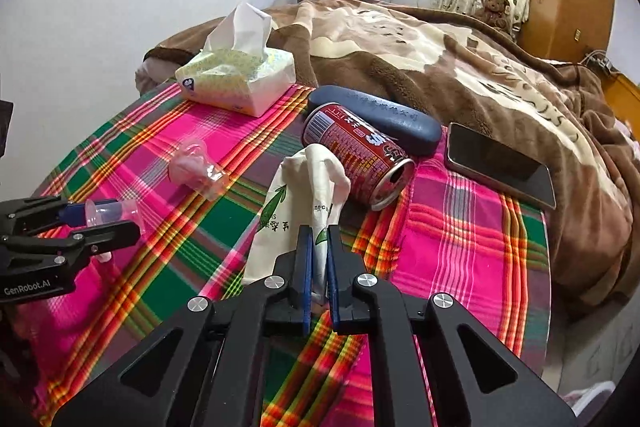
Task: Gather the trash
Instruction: 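Carry the plastic cup and paper packet over the wastebasket with both tools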
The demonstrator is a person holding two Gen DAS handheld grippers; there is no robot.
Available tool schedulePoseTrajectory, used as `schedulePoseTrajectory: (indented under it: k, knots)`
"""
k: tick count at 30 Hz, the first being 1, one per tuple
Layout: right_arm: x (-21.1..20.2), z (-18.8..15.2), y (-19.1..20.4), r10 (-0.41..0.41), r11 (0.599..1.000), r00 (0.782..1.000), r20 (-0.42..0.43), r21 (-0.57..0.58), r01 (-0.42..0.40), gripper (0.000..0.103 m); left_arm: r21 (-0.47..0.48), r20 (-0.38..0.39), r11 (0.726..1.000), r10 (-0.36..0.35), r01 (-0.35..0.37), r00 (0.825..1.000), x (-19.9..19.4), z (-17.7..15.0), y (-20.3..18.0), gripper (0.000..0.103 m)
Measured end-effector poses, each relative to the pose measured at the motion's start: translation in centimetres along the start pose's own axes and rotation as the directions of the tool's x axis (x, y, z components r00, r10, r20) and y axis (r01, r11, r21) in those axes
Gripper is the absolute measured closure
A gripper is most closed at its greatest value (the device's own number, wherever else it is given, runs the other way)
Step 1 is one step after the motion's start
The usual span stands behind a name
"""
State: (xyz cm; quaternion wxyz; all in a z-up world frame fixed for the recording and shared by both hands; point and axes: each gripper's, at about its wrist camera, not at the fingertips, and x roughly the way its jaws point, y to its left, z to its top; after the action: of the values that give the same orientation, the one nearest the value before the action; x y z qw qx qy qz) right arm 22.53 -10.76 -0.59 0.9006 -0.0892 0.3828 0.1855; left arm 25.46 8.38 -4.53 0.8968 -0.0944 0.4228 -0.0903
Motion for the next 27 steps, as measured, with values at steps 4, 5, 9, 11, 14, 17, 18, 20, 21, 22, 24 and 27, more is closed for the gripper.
schedulePoseTrajectory:
  k: [4,5,9,11,14,17,18,20,21,22,24,27]
  knots:
    - [-0.6,-0.2,-0.1,0.031,0.999,1.0,0.004,0.036,-0.031,0.097,0.003,0.005,1.0,0.0,0.0,1.0,-0.6,-0.2,-0.4,0.059]
    - [-0.8,-0.3,-0.2,0.033,0.999,0.999,0.004,0.041,-0.033,0.097,0.003,0.006,1.0,-0.002,0.002,1.0,-0.8,-0.3,-0.5,0.059]
    - [-1.7,-0.4,-0.2,0.05,0.997,0.999,0.013,0.062,-0.051,0.097,0.007,0.017,1.0,-0.008,0.008,1.0,-1.7,-0.5,-1.2,0.059]
    - [-2.2,-0.5,-0.1,0.055,0.996,0.998,0.017,0.064,-0.056,0.097,0.007,0.019,1.0,-0.013,0.012,1.0,-2.0,-0.5,-1.5,0.059]
    - [-3.0,-0.8,-0.1,0.05,0.996,0.999,0.022,0.07,-0.051,0.097,0.019,0.03,1.0,-0.021,0.02,0.999,-2.8,-0.7,-2.2,0.059]
    - [-4.2,-1.3,-0.7,0.056,0.994,0.998,0.033,0.097,-0.059,0.097,0.032,0.04,0.999,-0.03,0.028,0.999,-3.7,-0.8,-3.1,0.059]
    - [-4.5,-1.4,-0.8,0.054,0.993,0.998,0.034,0.102,-0.057,0.097,0.036,0.044,0.999,-0.032,0.03,0.999,-3.9,-0.9,-3.4,0.059]
    - [-5.2,-1.7,-1.1,0.055,0.992,0.998,0.045,0.114,-0.06,0.097,0.047,0.049,0.998,-0.036,0.034,0.998,-4.4,-1.1,-4.1,0.059]
    - [-5.6,-1.9,-1.3,0.049,0.991,0.998,0.045,0.121,-0.054,0.097,0.051,0.05,0.998,-0.039,0.036,0.998,-4.6,-1.2,-4.4,0.059]
    - [-5.9,-2.1,-1.4,0.047,0.991,0.998,0.049,0.124,-0.053,0.097,0.056,0.052,0.998,-0.04,0.038,0.998,-4.9,-1.3,-4.8,0.059]
    - [-6.7,-2.5,-1.8,0.043,0.99,0.997,0.058,0.135,-0.051,0.097,0.072,0.06,0.997,-0.043,0.039,0.997,-5.3,-1.5,-5.6,0.059]
    - [-7.7,-3.2,-2.3,0.035,0.987,0.997,0.07,0.151,-0.045,0.097,0.091,0.069,0.995,-0.053,0.047,0.996,-6.0,-1.8,-6.9,0.059]
